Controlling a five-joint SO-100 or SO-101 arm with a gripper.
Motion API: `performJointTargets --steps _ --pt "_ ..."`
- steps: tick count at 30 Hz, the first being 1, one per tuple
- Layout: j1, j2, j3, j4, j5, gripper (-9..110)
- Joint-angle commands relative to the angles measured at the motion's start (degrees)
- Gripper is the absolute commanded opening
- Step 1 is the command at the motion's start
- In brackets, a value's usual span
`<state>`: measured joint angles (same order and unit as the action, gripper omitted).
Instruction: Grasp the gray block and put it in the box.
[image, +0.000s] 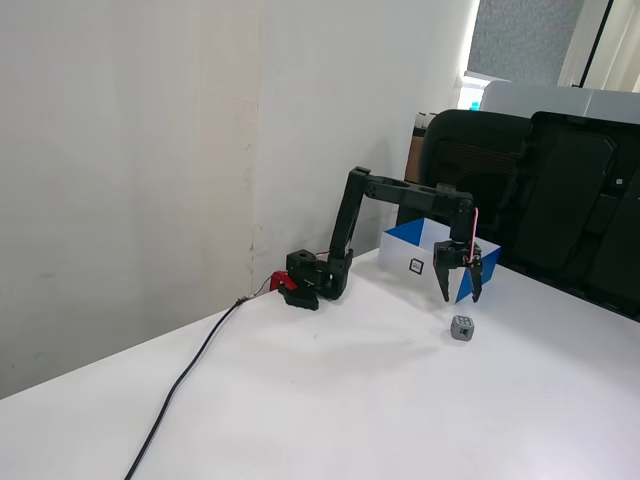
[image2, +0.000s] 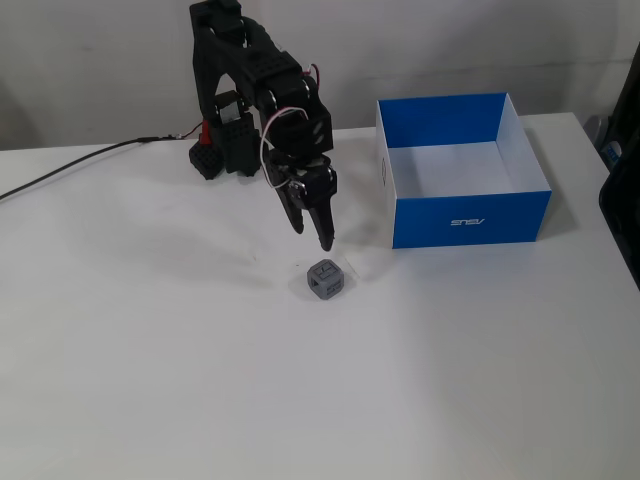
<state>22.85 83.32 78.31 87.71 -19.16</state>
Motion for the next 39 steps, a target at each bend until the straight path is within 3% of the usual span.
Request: performJointTargets --steps 1,39 --pt "-0.1 0.3 -4.0 -1.4 0.7 27" --pt "2.7 -15.0 -10.7 -3.7 3.5 32"
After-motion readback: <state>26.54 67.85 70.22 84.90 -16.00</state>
